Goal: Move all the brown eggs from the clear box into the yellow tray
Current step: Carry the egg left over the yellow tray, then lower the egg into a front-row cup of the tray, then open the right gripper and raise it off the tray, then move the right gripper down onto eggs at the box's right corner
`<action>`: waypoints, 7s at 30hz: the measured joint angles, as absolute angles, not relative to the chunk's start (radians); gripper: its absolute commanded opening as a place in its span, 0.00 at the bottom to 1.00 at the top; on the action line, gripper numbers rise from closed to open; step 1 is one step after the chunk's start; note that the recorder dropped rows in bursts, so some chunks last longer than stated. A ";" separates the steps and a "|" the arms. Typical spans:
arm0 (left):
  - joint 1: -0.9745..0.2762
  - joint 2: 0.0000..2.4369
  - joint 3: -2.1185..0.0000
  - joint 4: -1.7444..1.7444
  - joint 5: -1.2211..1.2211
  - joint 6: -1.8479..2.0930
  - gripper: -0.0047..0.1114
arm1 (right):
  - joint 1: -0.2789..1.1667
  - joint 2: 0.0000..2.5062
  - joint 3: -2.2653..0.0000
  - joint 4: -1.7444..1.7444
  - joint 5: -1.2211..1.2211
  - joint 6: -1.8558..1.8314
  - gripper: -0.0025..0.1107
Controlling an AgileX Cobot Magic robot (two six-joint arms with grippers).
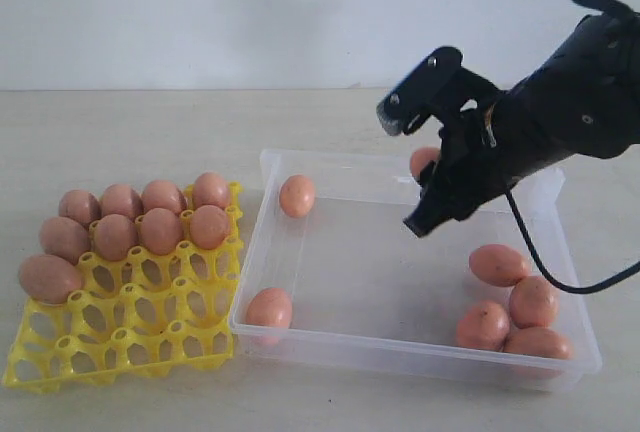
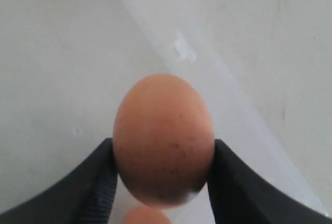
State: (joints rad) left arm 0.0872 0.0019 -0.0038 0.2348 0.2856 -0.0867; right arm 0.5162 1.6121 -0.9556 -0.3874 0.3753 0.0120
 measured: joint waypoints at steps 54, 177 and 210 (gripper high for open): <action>0.087 0.002 -0.004 0.235 0.286 -0.087 0.23 | 0.997 2.120 -1.250 -0.458 -0.433 0.453 0.03; 0.087 0.002 -0.004 0.235 0.286 -0.087 0.23 | 0.879 1.703 -1.092 -0.503 0.593 0.260 0.58; 0.087 0.002 -0.004 0.235 0.286 -0.087 0.23 | 0.741 1.521 -0.865 -0.378 0.917 -0.404 0.58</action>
State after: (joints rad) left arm 0.0872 0.0019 -0.0038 0.2348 0.2856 -0.0867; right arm 0.7415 1.5209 -0.8653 -0.3776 0.9166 -0.4041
